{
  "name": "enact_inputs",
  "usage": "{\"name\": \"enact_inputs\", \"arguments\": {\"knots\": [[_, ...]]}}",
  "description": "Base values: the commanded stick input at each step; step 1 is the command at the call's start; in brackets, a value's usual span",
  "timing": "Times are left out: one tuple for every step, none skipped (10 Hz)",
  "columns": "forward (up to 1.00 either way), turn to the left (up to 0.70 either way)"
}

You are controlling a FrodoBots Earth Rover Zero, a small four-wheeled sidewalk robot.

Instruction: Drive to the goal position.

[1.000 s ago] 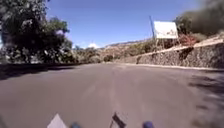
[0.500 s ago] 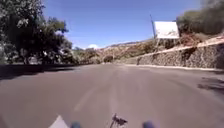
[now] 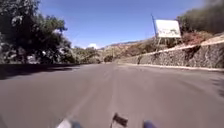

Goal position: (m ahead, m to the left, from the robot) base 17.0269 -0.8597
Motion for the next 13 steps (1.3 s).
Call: {"name": "enact_inputs", "arguments": {"knots": [[0.85, 0.0], [0.85, 0.0], [0.85, 0.0], [0.85, 0.0], [0.85, 0.0], [0.85, 0.0], [0.85, 0.0], [0.85, 0.0], [0.85, 0.0], [0.85, 0.0], [0.85, 0.0], [0.85, 0.0], [0.85, 0.0]]}}
